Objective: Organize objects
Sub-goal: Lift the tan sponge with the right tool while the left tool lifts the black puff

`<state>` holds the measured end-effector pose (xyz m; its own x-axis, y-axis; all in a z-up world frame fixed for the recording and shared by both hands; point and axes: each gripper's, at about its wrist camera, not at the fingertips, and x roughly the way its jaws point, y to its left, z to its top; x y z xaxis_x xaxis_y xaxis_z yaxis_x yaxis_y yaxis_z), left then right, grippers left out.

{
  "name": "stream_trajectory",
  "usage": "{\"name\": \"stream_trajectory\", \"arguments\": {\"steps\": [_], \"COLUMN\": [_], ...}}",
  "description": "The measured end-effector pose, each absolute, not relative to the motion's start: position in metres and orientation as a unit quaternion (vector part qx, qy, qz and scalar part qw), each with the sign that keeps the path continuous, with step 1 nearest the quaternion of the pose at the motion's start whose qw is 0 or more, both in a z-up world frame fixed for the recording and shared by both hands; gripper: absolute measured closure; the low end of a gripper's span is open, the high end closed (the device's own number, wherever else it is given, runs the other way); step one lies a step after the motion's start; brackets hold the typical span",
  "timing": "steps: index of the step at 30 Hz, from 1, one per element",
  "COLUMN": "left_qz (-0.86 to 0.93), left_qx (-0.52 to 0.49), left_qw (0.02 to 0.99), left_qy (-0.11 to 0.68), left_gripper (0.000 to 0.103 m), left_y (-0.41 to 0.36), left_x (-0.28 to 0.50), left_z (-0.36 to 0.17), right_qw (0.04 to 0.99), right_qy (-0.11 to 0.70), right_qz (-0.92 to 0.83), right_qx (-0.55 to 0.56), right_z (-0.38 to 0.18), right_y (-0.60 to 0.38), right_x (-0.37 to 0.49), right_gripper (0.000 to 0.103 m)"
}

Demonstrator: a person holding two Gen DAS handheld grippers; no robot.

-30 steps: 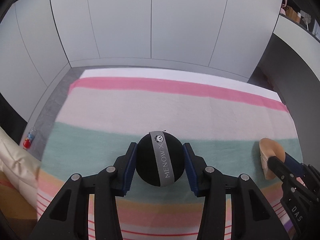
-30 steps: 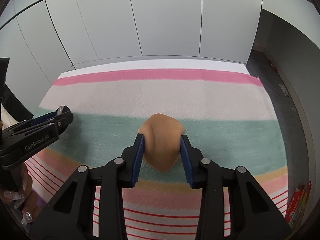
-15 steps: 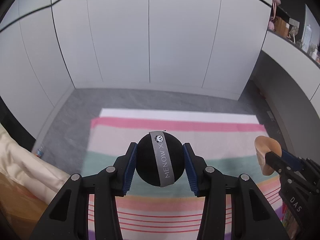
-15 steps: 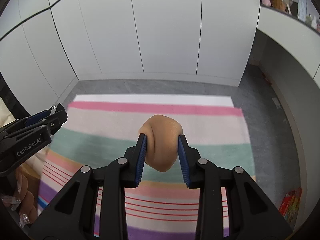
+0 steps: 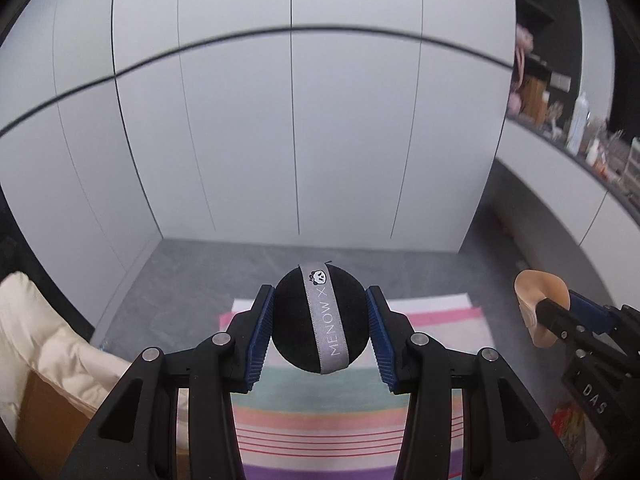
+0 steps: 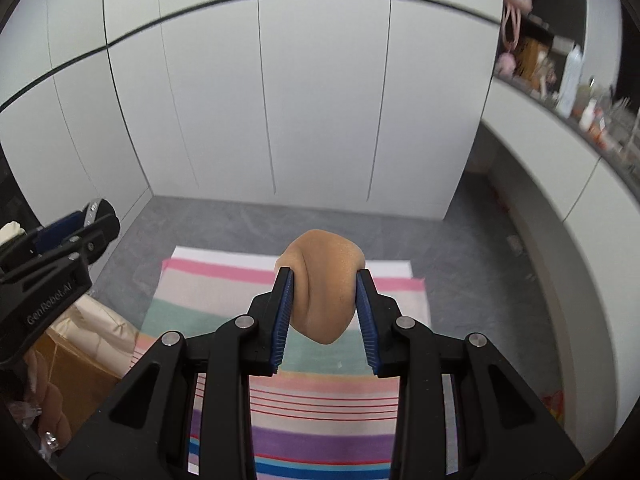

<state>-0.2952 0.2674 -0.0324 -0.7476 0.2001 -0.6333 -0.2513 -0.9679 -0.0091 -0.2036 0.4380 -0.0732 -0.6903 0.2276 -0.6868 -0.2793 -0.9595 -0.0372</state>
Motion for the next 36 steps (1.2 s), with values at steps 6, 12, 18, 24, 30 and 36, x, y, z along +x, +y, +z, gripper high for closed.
{"name": "stream_trajectory", "arguments": {"steps": [6,12,18,24,30,36], "left_qz": [0.937,0.933,0.937,0.94,0.94,0.942], "left_qx": [-0.325,-0.332,-0.321,-0.31,-0.308,-0.303], "left_qw": [0.13,0.136,0.138,0.14,0.14,0.129], "left_qy": [0.014,-0.008,0.009,0.023,0.04,0.069], "left_gripper": [0.057,0.057,0.056,0.056,0.056,0.056], "left_y": [0.254,0.242,0.24,0.242,0.248,0.253], "left_x": [-0.272,-0.249,-0.231,-0.214,-0.195,-0.164], "left_z": [0.019,0.042,0.049,0.056,0.064,0.065], "right_qw": [0.145,0.153,0.144,0.139,0.139,0.133], "right_qy": [0.021,0.021,0.018,0.036,0.041,0.032], "right_qz": [0.93,0.936,0.942,0.941,0.94,0.94], "right_qx": [-0.337,-0.316,-0.301,-0.306,-0.308,-0.312], "right_z": [-0.018,0.013,0.032,0.031,0.028,0.025], "right_y": [0.422,0.41,0.393,0.395,0.398,0.396], "right_x": [-0.178,-0.152,-0.129,-0.119,-0.107,-0.086], "right_gripper": [0.071,0.071,0.071,0.071,0.071,0.071]}}
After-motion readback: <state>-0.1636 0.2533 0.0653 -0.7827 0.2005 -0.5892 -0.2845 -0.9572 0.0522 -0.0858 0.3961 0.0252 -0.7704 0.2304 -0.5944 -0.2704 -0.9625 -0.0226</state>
